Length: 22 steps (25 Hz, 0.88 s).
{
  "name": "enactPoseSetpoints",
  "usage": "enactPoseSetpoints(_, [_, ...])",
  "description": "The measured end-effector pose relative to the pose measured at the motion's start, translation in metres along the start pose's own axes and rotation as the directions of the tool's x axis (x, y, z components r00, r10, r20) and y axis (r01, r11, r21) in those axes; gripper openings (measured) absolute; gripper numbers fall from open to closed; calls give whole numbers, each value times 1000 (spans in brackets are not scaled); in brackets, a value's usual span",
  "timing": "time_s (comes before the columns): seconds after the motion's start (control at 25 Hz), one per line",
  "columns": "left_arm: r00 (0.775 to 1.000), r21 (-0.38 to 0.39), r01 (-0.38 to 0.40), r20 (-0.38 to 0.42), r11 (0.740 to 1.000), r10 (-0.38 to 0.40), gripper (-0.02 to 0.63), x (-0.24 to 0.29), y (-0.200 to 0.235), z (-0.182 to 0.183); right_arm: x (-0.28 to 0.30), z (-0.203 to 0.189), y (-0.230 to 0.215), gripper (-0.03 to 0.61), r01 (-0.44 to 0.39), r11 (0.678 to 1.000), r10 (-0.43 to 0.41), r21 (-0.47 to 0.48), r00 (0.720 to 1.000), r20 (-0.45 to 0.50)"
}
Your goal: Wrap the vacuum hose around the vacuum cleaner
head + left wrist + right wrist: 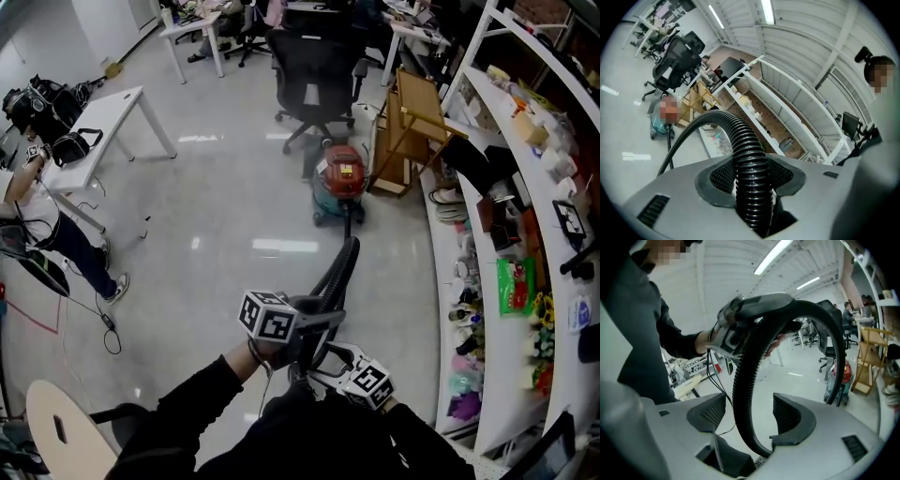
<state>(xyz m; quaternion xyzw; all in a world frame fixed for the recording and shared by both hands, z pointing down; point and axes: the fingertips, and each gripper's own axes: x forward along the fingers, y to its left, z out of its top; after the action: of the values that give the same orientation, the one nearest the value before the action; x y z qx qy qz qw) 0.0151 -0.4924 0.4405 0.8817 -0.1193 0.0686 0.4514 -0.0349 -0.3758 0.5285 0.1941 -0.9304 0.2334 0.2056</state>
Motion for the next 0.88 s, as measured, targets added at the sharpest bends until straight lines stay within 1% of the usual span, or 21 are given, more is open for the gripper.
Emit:
enactPoseSetpoints(0.08, [999, -65, 12, 38, 998, -10, 193, 10, 4, 19, 12, 3, -9, 313, 25, 998, -26, -57, 999, -18])
enactPoseSetpoints(0.16, [998, -116, 10, 68, 993, -3, 193, 23, 11, 35, 19, 7, -20, 306, 16, 994, -20, -108, 999, -38])
enactPoseSetpoints(0.2, [997, -130, 1, 77, 991, 9, 193, 29, 15, 43, 21, 11, -25, 270, 0, 992, -6, -124, 999, -46])
enactPoseSetpoints(0.24, [997, -133, -12, 80, 991, 22, 193, 36, 18, 50, 20, 15, -29, 213, -22, 992, 16, -125, 999, -47])
enactPoseSetpoints(0.32, [997, -100, -50, 60, 994, 56, 193, 50, 26, 64, 12, 30, -38, 206, -82, 993, 81, -86, 997, -19])
enactPoseSetpoints(0.36, [996, -62, -79, 29, 995, 81, 202, 56, 31, 70, 6, 39, -42, 202, -121, 991, 121, -59, 993, 6])
enactPoseSetpoints(0.4, [993, -15, -114, -17, 993, 114, 225, 63, 38, 74, -1, 48, -47, 202, -163, 986, 164, -30, 986, 32])
enactPoseSetpoints(0.44, [986, 32, -147, -71, 989, 149, 262, 69, 47, 78, -8, 57, -53, 202, -208, 978, 208, 1, 977, 58])
enactPoseSetpoints(0.48, [977, 63, -169, -122, 984, 175, 302, 74, 56, 83, -15, 66, -59, 204, -252, 967, 249, 28, 965, 80])
enactPoseSetpoints(0.52, [968, 70, -180, -166, 981, 189, 322, 77, 63, 89, -20, 74, -67, 204, -292, 955, 287, 44, 953, 95])
enactPoseSetpoints(0.56, [961, 58, -183, -201, 981, 191, 325, 79, 69, 97, -24, 81, -74, 204, -325, 944, 319, 49, 942, 105])
enactPoseSetpoints(0.64, [955, -2, -180, -239, 984, 174, 331, 79, 76, 112, -31, 94, -88, 202, -381, 924, 374, 43, 920, 114])
enactPoseSetpoints(0.72, [962, -95, -176, -230, 980, 150, 331, 76, 83, 125, -40, 103, -103, 202, -431, 901, 422, 52, 897, 133])
enactPoseSetpoints(0.8, [975, -185, -177, -166, 967, 147, 332, 70, 93, 137, -48, 113, -118, 202, -470, 880, 455, 71, 876, 161])
enactPoseSetpoints(0.88, [986, -265, -165, -63, 950, 154, 333, 61, 101, 147, -53, 124, -126, 202, -503, 861, 487, 75, 858, 165])
